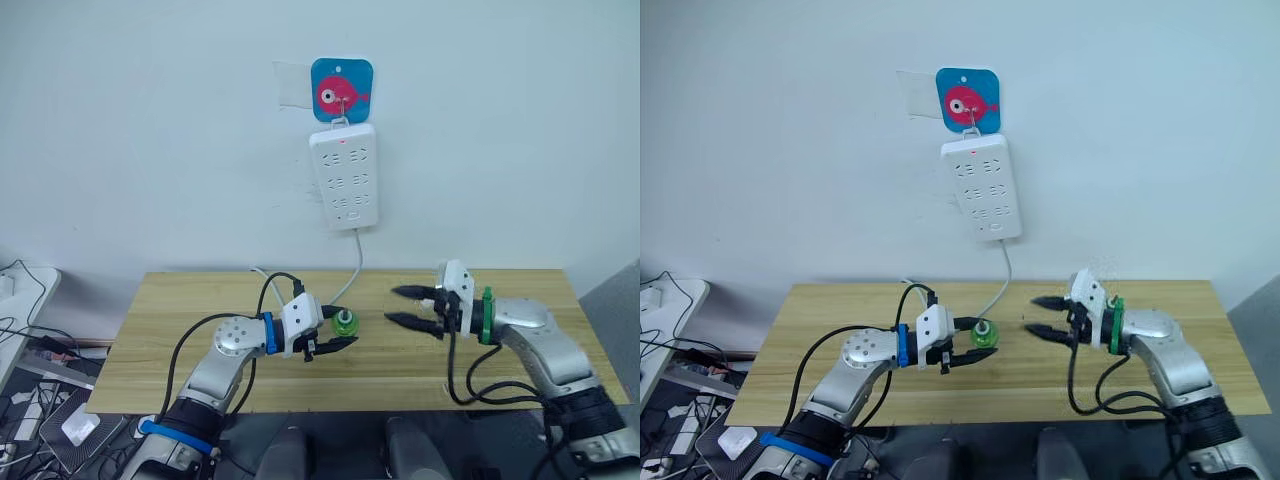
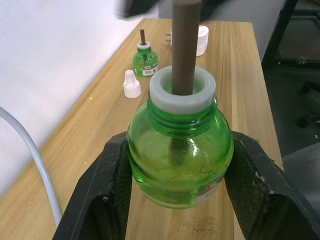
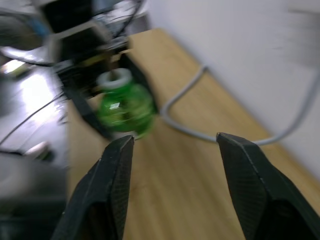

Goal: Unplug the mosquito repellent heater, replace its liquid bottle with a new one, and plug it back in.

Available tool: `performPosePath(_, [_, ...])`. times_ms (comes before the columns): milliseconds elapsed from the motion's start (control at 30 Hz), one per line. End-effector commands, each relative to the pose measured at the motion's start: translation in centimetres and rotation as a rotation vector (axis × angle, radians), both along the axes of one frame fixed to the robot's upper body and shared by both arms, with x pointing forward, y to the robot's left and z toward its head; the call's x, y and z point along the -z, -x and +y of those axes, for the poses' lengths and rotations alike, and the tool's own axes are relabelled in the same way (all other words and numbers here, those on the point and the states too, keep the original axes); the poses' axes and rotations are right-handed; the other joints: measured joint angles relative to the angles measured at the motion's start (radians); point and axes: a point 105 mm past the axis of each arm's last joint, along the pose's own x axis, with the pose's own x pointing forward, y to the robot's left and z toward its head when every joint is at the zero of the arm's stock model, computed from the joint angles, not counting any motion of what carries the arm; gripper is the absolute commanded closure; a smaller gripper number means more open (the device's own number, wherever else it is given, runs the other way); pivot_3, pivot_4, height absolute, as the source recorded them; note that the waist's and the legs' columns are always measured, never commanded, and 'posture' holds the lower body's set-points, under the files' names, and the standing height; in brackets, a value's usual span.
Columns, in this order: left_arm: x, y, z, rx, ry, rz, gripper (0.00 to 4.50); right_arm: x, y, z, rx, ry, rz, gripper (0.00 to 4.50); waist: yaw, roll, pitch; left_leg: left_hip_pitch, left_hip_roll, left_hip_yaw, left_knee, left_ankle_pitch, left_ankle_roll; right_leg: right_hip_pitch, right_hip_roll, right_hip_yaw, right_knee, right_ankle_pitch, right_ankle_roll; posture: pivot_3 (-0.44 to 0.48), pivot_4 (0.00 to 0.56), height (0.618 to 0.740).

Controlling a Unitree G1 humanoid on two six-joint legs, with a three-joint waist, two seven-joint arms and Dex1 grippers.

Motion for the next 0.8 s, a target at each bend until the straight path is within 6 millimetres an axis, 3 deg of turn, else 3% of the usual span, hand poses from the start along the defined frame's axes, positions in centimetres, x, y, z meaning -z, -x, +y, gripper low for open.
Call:
performPosePath(33, [-1.5, -0.4, -0.3, 0.014, 0.027, -0.056, 2.28, -1.6, 0.3, 2.1, -0.092, -0.055, -0.03, 1.61, -0.001, 0.0, 0.0, 0.0, 0.0, 0.0, 0.0, 0.0, 0.0, 0.0, 0.0, 0.0, 0.0, 0.0, 0.0, -0.055, 0.125, 0.74])
performPosePath(267, [-2.0, -0.1, -0.4, 0.016, 0.051, -0.052, 2.28, -1.0, -0.1, 4.7, -0.101, -0.081, -0.075, 1.61, 0.004, 0.0, 0.0, 0.0, 0.001, -0.001, 0.0, 0.0, 0.0, -0.001, 0.0, 0.0, 0.0, 0.0, 0.0, -0.034, 0.136, 0.74])
performPosePath(567, [-2.4, 0.1, -0.7, 0.012, 0.068, -0.045, 2.28, -0.3, -0.5, 5.8, -0.098, -0.092, -0.102, 1.61, 0.008, 0.0, 0.0, 0.0, 0.0, 0.0, 0.0, 0.0, 0.0, -0.001, 0.0, 0.0, 0.0, 0.0, 0.0, -0.03, 0.143, 0.74])
performPosePath(667, [-2.4, 0.1, -0.7, 0.013, 0.071, -0.044, 2.28, -0.3, -0.6, 6.0, -0.091, -0.1, -0.107, 2.21, 0.008, 0.0, 0.0, 0.0, 0.0, 0.0, 0.0, 0.0, 0.0, -0.001, 0.0, 0.0, 0.0, 0.0, 0.0, -0.032, 0.144, 0.74])
performPosePath(800, [-2.5, 0.1, -0.8, 0.016, 0.082, -0.033, 2.28, -0.2, -0.7, 6.1, -0.069, -0.113, -0.098, 3.59, 0.008, 0.0, 0.0, 0.0, 0.0, -0.001, 0.0, 0.0, 0.0, -0.001, 0.0, 0.0, 0.0, 0.0, 0.0, -0.034, 0.144, 0.74])
